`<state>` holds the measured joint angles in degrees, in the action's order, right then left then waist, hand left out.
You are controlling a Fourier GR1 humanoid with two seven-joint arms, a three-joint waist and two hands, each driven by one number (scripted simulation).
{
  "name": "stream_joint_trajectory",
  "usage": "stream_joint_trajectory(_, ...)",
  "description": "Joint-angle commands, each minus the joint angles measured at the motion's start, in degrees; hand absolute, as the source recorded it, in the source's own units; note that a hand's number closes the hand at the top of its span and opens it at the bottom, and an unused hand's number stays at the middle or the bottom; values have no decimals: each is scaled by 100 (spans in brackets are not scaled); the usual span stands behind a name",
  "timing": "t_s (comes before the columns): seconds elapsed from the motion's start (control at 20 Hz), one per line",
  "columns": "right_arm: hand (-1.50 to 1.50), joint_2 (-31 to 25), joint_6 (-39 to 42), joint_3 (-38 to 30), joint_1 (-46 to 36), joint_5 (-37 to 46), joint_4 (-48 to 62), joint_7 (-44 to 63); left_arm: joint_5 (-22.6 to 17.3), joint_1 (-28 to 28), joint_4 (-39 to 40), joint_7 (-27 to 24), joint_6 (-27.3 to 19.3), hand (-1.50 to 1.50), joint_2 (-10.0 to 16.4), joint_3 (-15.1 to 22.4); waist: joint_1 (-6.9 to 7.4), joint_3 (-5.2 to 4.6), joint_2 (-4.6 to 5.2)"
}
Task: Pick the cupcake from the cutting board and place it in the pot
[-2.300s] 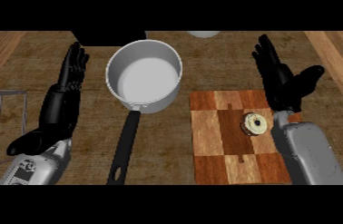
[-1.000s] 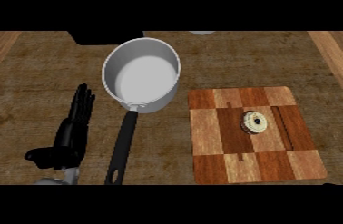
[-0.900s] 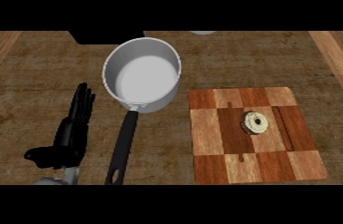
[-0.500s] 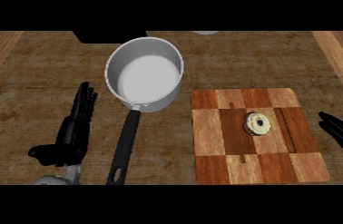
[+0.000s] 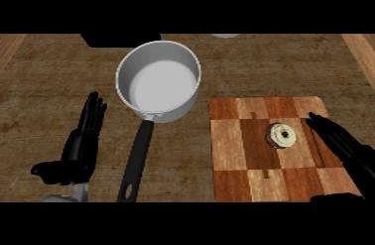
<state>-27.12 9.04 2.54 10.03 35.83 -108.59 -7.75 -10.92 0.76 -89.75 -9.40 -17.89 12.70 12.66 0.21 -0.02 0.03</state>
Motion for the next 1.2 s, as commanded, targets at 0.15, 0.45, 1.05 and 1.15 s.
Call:
stream_joint_trajectory(0.15,-150,362,410,84,-134,414,66,364,322,-499,-323,-11,96,0,-176,10,-21,2,-8)
stream_joint_trajectory(0.45,-150,844,81,258,-865,925,1271,12,384,-345,-129,-63,272,0,-379,-210,-2,2,-4)
stream_joint_trajectory(1.05,-150,1049,-192,-219,-1116,1198,2162,-704,612,-49,-170,303,562,0,-596,-629,-21,3,-4)
stream_joint_trajectory(1.15,-150,1120,-210,-64,-1245,1416,2411,-755,730,-204,-179,209,548,0,-750,-468,-14,3,-3)
